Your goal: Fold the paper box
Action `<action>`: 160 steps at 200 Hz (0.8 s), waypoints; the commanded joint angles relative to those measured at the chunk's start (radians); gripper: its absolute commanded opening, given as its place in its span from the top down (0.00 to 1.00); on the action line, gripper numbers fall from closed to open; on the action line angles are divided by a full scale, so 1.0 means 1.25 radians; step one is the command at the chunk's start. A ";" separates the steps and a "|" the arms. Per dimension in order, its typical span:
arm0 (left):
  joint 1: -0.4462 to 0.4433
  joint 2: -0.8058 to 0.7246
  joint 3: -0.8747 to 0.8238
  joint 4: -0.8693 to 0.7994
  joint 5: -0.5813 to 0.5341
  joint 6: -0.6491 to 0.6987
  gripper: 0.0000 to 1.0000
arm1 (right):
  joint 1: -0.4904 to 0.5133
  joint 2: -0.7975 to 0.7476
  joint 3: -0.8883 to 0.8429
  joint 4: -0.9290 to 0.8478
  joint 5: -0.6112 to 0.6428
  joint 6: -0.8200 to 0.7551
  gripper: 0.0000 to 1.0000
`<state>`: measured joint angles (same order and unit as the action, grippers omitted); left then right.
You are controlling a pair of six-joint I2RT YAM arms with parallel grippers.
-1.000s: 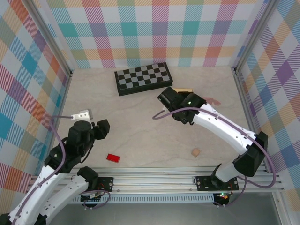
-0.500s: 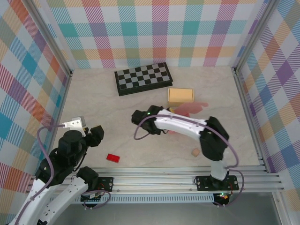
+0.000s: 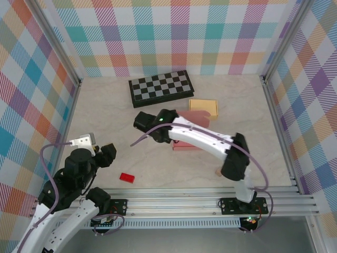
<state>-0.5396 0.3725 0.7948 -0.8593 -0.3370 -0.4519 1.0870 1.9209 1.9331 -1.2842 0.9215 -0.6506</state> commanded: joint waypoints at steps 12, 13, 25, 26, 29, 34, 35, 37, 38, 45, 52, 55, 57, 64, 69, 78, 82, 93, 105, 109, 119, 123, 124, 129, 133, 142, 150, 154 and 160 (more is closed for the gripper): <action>0.009 0.078 0.001 0.085 0.070 -0.019 0.35 | -0.084 -0.276 -0.161 0.142 -0.137 0.125 0.27; 0.009 0.081 0.002 0.088 0.072 -0.018 0.35 | -0.088 -0.284 -0.169 0.148 -0.141 0.128 0.27; 0.008 0.123 0.010 0.123 0.106 -0.011 0.36 | -0.138 -0.384 -0.259 0.225 -0.178 0.175 0.26; 0.008 0.126 0.011 0.126 0.109 -0.010 0.36 | -0.142 -0.390 -0.265 0.231 -0.186 0.178 0.26; 0.008 0.139 0.014 0.133 0.117 -0.007 0.36 | -0.155 -0.414 -0.285 0.243 -0.200 0.195 0.26; 0.009 0.166 0.020 0.148 0.133 0.000 0.36 | -0.180 -0.451 -0.313 0.264 -0.218 0.224 0.25; 0.009 0.170 0.021 0.151 0.137 0.002 0.37 | -0.184 -0.460 -0.317 0.268 -0.220 0.232 0.24; 0.008 0.178 0.023 0.158 0.144 0.006 0.37 | -0.195 -0.474 -0.330 0.275 -0.227 0.245 0.24; 0.008 0.184 0.024 0.160 0.150 0.008 0.37 | -0.200 -0.480 -0.334 0.279 -0.231 0.251 0.23; 0.008 0.215 0.031 0.188 0.175 0.021 0.37 | -0.238 -0.530 -0.374 0.299 -0.255 0.300 0.20; 0.008 0.250 0.036 0.212 0.198 0.034 0.37 | -0.284 -0.579 -0.411 0.324 -0.282 0.350 0.17; 0.008 0.266 0.039 0.227 0.209 0.041 0.37 | -0.302 -0.598 -0.430 0.334 -0.296 0.369 0.16; 0.008 0.275 0.039 0.236 0.215 0.045 0.37 | -0.316 -0.610 -0.444 0.341 -0.309 0.380 0.16; 0.008 0.316 0.044 0.265 0.236 0.057 0.37 | -0.359 -0.652 -0.488 0.365 -0.348 0.414 0.14; 0.008 0.345 0.051 0.287 0.251 0.065 0.37 | -0.388 -0.678 -0.520 0.385 -0.374 0.432 0.13; 0.007 0.399 0.068 0.320 0.281 0.077 0.36 | -0.431 -0.718 -0.572 0.414 -0.409 0.486 0.11; 0.007 0.426 0.076 0.335 0.296 0.083 0.37 | -0.451 -0.731 -0.592 0.425 -0.422 0.507 0.10; 0.006 0.500 0.098 0.371 0.344 0.104 0.36 | -0.493 -0.753 -0.639 0.440 -0.434 0.579 0.06; 0.005 0.580 0.119 0.414 0.387 0.134 0.37 | -0.538 -0.758 -0.675 0.448 -0.476 0.621 0.06; 0.005 0.602 0.122 0.429 0.396 0.145 0.37 | -0.552 -0.757 -0.687 0.454 -0.490 0.629 0.05; 0.005 0.653 0.127 0.458 0.394 0.175 0.37 | -0.584 -0.752 -0.717 0.472 -0.520 0.646 0.05; 0.005 0.672 0.130 0.482 0.391 0.191 0.37 | -0.597 -0.749 -0.728 0.481 -0.534 0.649 0.05; 0.005 0.676 0.130 0.487 0.390 0.195 0.37 | -0.599 -0.746 -0.731 0.484 -0.538 0.650 0.05; 0.005 0.699 0.135 0.495 0.385 0.215 0.37 | -0.615 -0.740 -0.745 0.496 -0.557 0.652 0.05; 0.005 0.717 0.140 0.499 0.383 0.231 0.38 | -0.628 -0.734 -0.754 0.505 -0.569 0.653 0.05; 0.005 0.758 0.153 0.503 0.380 0.263 0.38 | -0.656 -0.716 -0.769 0.522 -0.586 0.658 0.05; 0.005 0.789 0.159 0.512 0.390 0.282 0.39 | -0.680 -0.697 -0.779 0.538 -0.603 0.662 0.05; 0.005 0.803 0.160 0.522 0.396 0.290 0.39 | -0.693 -0.688 -0.783 0.547 -0.613 0.663 0.05; 0.005 0.818 0.160 0.536 0.408 0.297 0.40 | -0.711 -0.672 -0.788 0.559 -0.632 0.662 0.06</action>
<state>-0.5400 1.3300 0.9569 -0.2913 0.1127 -0.2008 0.2638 1.0328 0.9722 -0.7021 0.2634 0.1097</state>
